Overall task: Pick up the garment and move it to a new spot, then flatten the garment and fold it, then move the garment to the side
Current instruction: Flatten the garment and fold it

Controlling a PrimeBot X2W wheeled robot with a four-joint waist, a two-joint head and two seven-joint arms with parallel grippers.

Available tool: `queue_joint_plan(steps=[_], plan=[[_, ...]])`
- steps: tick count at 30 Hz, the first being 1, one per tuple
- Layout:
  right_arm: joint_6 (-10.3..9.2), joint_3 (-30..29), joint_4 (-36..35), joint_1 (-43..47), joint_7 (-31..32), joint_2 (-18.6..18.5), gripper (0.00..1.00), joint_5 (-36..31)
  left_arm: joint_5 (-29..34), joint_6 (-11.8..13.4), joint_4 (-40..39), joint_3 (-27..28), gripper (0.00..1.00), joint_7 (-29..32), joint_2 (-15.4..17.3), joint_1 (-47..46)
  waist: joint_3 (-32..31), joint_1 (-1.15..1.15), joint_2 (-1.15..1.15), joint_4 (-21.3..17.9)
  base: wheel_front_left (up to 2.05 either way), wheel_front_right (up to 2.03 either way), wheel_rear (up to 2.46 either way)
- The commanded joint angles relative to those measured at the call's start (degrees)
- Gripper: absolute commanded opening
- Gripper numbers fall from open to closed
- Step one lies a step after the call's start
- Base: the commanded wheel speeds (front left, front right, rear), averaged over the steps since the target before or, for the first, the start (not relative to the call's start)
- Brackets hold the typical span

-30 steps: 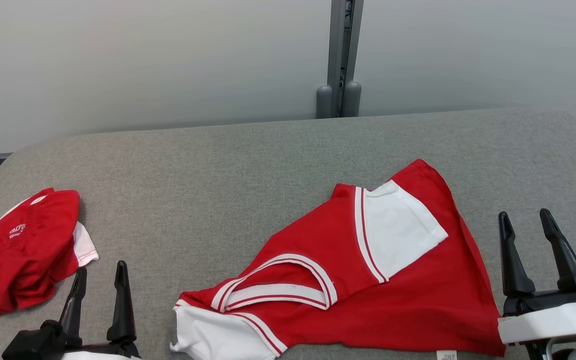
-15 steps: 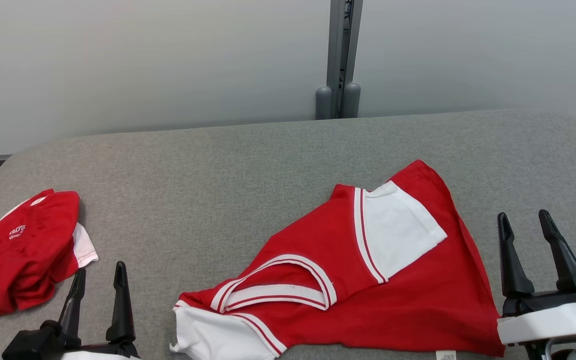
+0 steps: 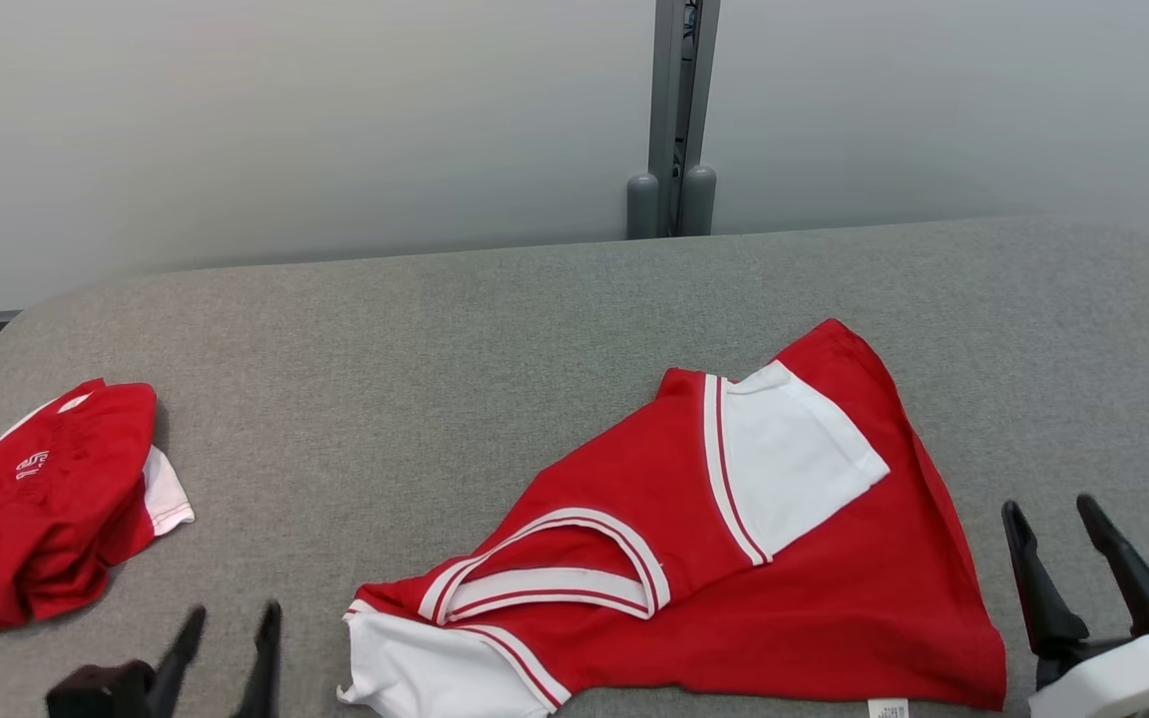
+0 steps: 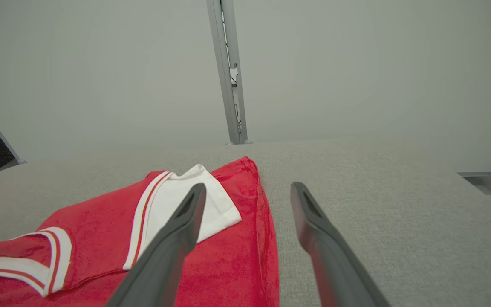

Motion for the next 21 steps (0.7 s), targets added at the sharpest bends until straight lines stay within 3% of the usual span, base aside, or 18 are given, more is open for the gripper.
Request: queue_joint_plan(steps=[1,6,12,21], plan=[[0.01,1.34,1.01,0.97,2.81,-2.18,1.00,2.90,-0.39,-0.53,0.11,-0.76,1.00,4.29,1.40,1.64,0.04,0.00,0.00,0.08,0.00,0.00,0.00],[0.01,4.94,3.07,3.01,11.86,-6.54,1.00,10.70,-2.58,-1.20,-1.83,-2.19,1.00,16.01,3.85,4.53,0.47,0.00,0.00,0.19,0.00,0.00,0.00],[0.01,8.04,4.96,4.28,21.83,-7.94,1.00,17.03,-3.84,-1.60,-3.44,-3.90,1.00,23.72,5.23,5.13,1.52,0.00,0.00,0.17,0.00,0.00,0.00],[0.01,10.76,5.85,2.84,26.21,-8.16,1.00,19.70,-5.06,-2.55,-2.47,-6.77,1.00,30.30,7.02,2.87,3.68,0.00,0.00,-0.29,0.00,0.00,0.00]])
